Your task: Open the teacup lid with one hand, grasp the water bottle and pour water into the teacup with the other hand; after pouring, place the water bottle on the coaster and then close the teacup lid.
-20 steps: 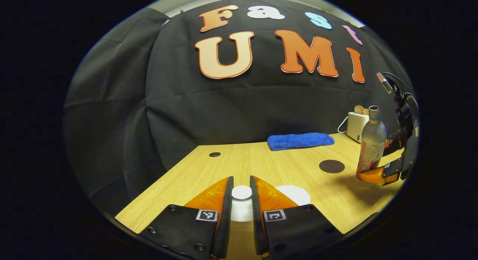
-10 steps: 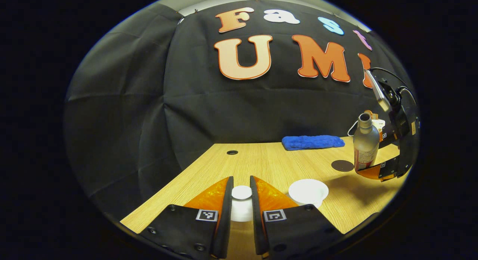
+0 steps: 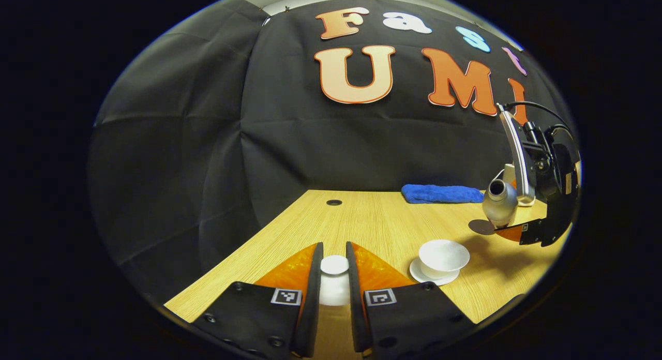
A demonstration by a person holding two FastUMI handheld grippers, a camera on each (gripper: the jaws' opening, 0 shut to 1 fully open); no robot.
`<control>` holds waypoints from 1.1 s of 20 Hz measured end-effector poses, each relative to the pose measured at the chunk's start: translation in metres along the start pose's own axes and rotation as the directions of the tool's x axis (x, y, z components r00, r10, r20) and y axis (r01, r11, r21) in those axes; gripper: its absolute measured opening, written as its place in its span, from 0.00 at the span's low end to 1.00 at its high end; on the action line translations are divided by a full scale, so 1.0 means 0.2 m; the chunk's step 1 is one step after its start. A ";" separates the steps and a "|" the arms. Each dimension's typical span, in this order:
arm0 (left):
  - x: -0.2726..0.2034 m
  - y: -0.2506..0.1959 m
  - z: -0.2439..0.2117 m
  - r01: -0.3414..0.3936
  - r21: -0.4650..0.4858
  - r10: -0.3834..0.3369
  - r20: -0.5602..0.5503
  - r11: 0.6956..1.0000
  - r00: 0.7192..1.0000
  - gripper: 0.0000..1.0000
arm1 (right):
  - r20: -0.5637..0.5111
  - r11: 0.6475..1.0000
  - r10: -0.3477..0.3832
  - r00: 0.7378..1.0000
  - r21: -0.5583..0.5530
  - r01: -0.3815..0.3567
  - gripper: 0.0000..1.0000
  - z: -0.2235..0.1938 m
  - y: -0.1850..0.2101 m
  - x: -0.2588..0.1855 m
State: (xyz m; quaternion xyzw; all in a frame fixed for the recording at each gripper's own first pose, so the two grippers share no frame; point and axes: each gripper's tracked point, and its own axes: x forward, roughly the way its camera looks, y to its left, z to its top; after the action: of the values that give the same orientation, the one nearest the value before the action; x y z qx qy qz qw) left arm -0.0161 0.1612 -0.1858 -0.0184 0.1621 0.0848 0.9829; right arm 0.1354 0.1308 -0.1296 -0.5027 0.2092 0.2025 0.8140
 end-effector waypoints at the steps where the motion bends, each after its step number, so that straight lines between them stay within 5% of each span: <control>1: 0.01 0.00 0.00 -0.001 -0.006 0.001 0.000 1.000 1.000 0.30 | -0.001 0.999 -0.018 1.000 -0.034 0.018 0.79 0.00 -0.02 0.00; 11: 0.02 0.05 -0.02 -0.013 -0.007 0.013 -0.005 1.000 1.000 0.30 | 0.055 0.942 -0.148 0.987 -0.297 0.158 0.79 0.08 -0.17 0.02; 17: 0.04 0.05 -0.04 -0.012 -0.016 0.012 -0.014 1.000 1.000 0.30 | 0.087 0.886 -0.215 0.973 -0.401 0.232 0.78 0.12 -0.25 0.00; 20: 0.04 0.06 -0.05 -0.017 -0.017 0.017 -0.018 1.000 1.000 0.31 | 0.125 0.818 -0.282 0.951 -0.486 0.306 0.78 0.16 -0.35 -0.02; 22: 0.05 0.06 -0.06 -0.017 -0.018 0.016 -0.024 1.000 1.000 0.31 | 0.134 0.813 -0.280 0.950 -0.494 0.309 0.78 0.17 -0.35 -0.02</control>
State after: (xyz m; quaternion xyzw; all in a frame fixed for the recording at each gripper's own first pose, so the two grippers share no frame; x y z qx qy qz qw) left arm -0.0132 0.1732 -0.1999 -0.0268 0.1733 0.0941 0.9800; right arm 0.1738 0.1323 -0.0619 -0.7201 0.0454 0.1356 0.6790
